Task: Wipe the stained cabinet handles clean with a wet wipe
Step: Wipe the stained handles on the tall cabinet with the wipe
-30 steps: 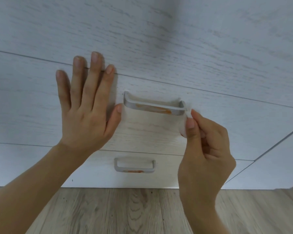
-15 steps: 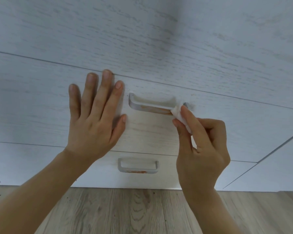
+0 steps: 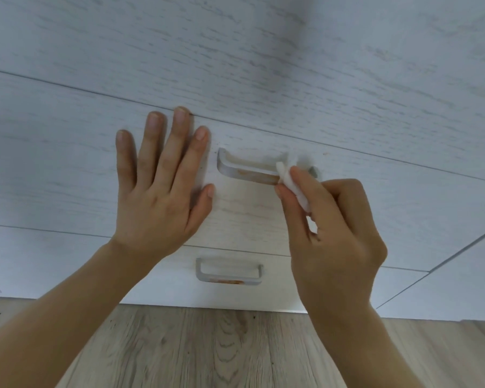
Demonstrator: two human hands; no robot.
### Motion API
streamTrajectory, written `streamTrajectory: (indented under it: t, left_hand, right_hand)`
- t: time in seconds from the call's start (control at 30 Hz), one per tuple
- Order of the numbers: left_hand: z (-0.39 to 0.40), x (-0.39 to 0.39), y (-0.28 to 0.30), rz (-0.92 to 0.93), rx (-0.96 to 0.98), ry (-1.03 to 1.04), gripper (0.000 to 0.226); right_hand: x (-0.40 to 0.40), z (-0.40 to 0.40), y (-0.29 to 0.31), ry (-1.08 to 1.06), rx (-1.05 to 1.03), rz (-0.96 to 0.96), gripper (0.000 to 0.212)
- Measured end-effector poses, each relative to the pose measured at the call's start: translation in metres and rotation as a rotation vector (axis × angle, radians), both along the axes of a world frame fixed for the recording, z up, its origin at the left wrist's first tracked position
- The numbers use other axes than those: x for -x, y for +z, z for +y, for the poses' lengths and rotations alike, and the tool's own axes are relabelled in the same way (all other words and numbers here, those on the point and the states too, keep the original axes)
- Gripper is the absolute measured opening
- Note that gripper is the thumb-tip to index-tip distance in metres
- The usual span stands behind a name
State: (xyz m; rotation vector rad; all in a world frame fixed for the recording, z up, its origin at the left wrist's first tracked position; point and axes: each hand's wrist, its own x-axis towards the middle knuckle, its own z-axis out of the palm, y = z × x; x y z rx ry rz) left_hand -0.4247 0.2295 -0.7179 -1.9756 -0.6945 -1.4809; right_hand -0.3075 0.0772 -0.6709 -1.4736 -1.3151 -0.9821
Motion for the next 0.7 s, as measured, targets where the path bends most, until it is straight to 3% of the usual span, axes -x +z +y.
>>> streamTrajectory:
  t: [0.17,0.33,0.7]
  left_hand:
    - [-0.001,0.0,0.001,0.01,0.018,0.008,0.061]
    - [0.0,0.004,0.0,0.045,0.028,0.017,0.061]
    - [0.002,0.002,-0.003,0.034,0.025,-0.003,0.061]
  right_hand:
    - [0.01,0.001,0.0,0.05,0.011,0.113,0.022]
    - [0.019,0.004,-0.002,0.071,-0.107,0.354,0.025]
    - [0.027,0.009,-0.006,0.121,-0.154,0.423,0.026]
